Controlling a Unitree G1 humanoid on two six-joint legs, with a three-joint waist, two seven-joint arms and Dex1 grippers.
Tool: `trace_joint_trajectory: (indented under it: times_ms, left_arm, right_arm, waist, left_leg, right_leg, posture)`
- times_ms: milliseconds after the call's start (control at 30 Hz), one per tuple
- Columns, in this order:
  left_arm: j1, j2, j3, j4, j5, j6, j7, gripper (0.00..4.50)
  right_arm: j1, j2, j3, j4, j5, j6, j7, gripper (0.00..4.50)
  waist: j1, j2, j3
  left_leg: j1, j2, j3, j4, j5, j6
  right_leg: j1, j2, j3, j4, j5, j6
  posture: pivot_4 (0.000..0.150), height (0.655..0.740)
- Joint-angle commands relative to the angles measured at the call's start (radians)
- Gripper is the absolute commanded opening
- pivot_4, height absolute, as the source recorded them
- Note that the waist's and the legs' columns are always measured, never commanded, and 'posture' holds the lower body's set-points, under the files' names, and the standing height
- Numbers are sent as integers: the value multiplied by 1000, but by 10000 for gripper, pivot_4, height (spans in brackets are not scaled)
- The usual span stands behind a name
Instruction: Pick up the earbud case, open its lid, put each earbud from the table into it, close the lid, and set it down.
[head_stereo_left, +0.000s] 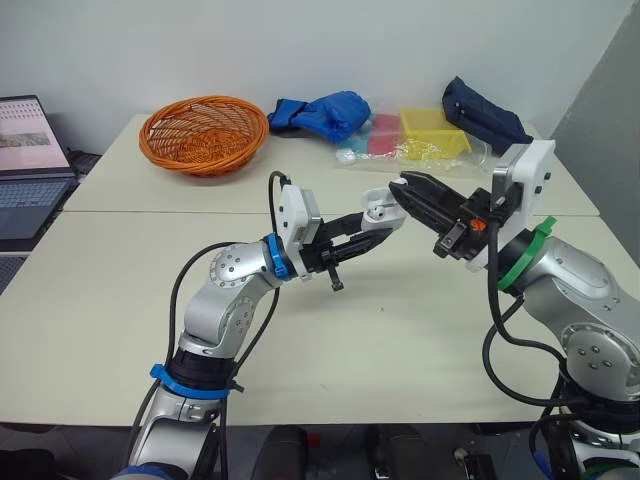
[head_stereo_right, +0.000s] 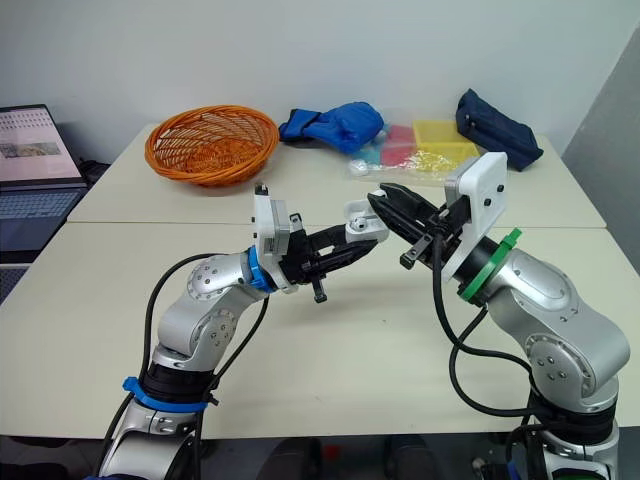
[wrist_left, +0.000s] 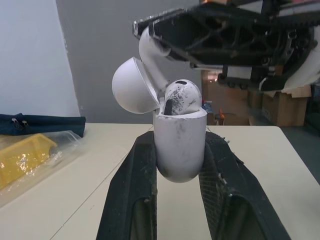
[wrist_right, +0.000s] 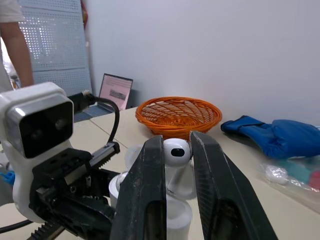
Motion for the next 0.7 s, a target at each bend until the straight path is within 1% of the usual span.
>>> trace_joint_trajectory:
  times_ms: [33,400,700]
  left_arm:
    - [-18,-13,13,-29,-11,-1,19,7516]
    - [-15,-31,22,-49,-27,31,65,7516]
    - [-26,-39,18,-50,-32,31,65,7516]
  right_arm:
    - [6,3,8,-32,-29,-44,-19,3776]
    - [45,5,36,-31,-81,-74,-33,3776]
    - [25,20,66,-32,-112,-78,-64,3776]
  waist:
    - [0,0,0]
    - [0,0,0]
    - [0,0,0]
  left_leg:
    - [0,0,0,0,0,0]
    - [0,0,0,0,0,0]
    - [0,0,0,0,0,0]
  right_leg:
    - [0,0,0,0,0,0]
    - [0,0,0,0,0,0]
    - [0,0,0,0,0,0]
  posture:
    - [1500,7400]
    - [1500,7400]
    - [1500,7400]
